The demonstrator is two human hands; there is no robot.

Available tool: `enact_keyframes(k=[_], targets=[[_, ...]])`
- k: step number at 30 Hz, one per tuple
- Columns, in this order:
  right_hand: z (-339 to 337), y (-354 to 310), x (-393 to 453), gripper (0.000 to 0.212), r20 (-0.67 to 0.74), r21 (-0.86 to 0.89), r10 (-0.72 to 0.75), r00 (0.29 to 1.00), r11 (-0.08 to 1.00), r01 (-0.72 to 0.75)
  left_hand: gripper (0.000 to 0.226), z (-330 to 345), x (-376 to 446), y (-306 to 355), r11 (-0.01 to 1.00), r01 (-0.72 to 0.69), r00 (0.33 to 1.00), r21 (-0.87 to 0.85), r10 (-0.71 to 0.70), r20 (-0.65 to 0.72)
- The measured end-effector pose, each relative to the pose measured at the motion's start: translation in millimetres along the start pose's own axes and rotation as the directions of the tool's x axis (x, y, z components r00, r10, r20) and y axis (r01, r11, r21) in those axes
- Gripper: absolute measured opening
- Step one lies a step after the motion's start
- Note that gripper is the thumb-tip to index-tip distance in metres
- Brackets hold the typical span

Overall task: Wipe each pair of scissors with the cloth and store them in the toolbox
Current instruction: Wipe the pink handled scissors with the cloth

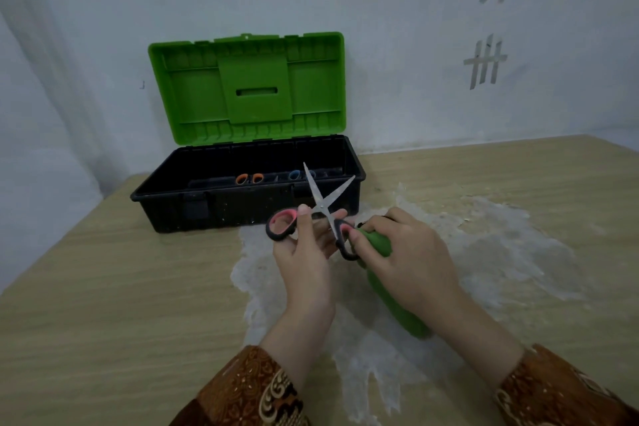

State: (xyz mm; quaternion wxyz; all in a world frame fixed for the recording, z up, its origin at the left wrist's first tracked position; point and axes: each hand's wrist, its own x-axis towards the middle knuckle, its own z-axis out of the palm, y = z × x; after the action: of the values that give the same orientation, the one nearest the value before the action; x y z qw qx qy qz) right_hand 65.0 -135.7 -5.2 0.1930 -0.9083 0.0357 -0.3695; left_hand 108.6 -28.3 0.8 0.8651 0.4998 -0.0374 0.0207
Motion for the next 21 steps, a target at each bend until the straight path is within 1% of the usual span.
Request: enact_keyframes(k=[1, 3, 6, 7, 9, 11, 12, 13, 15, 16, 19, 20, 21], targets=[[1, 0, 0, 0.046, -0.002, -0.004, -0.012, 1.000, 1.000, 0.012, 0.032, -2, 2, 1, 1.000, 0.027, 0.999, -0.001, -0.027, -0.020], [-1, 1, 1, 0.045, -0.039, 0.012, -0.036, 0.999, 0.999, 0.037, 0.027, -6, 5, 4, 0.999, 0.034, 0.999, 0.032, -0.033, -0.038], [-11, 4, 8, 0.039, -0.151, 0.084, -0.077, 0.986, 0.992, 0.090, 0.025, -9, 9, 7, 0.995, 0.018, 1.000, 0.096, -0.016, -0.021], [-13, 5, 10, 0.037, -0.168, 0.109, -0.091, 0.982, 0.988, 0.110, 0.025, -9, 9, 6, 0.993, 0.006, 1.000, 0.116, -0.005, -0.008], [-13, 4, 9, 0.034, -0.122, 0.125, -0.153, 0.981, 0.978, 0.168, 0.027, -8, 8, 3, 0.988, -0.038, 0.999, 0.150, 0.037, 0.013], [-6, 4, 6, 0.033, -0.013, 0.064, -0.233, 0.972, 0.970, 0.233, 0.028, -7, 6, -2, 0.972, -0.120, 0.992, 0.202, 0.112, 0.051], [-3, 5, 6, 0.032, 0.016, 0.017, -0.241, 0.970, 0.970, 0.241, 0.028, -7, 5, -2, 0.964, -0.157, 0.987, 0.215, 0.145, 0.070], [-3, 7, 7, 0.030, 0.009, -0.024, -0.215, 0.977, 0.976, 0.215, 0.028, -7, 4, -2, 0.958, -0.181, 0.982, 0.221, 0.166, 0.086], [-4, 14, 12, 0.023, -0.051, -0.062, -0.129, 0.990, 0.990, 0.126, 0.028, -7, 5, -1, 0.944, -0.222, 0.974, 0.244, 0.203, 0.100], [-4, 15, 12, 0.022, -0.065, -0.078, -0.129, 0.989, 0.989, 0.124, 0.028, -8, 6, 0, 0.937, -0.239, 0.970, 0.256, 0.221, 0.099], [2, 11, 5, 0.029, -0.011, -0.109, -0.302, 0.953, 0.948, 0.299, 0.031, -10, 8, 3, 0.929, -0.254, 0.967, 0.270, 0.246, 0.063], [3, 9, 5, 0.030, -0.002, -0.104, -0.326, 0.945, 0.940, 0.324, 0.033, -10, 10, 4, 0.933, -0.243, 0.970, 0.267, 0.239, 0.049], [3, 8, 7, 0.031, -0.011, -0.104, -0.314, 0.949, 0.945, 0.311, 0.034, -11, 11, 5, 0.937, -0.234, 0.972, 0.259, 0.231, 0.042]])
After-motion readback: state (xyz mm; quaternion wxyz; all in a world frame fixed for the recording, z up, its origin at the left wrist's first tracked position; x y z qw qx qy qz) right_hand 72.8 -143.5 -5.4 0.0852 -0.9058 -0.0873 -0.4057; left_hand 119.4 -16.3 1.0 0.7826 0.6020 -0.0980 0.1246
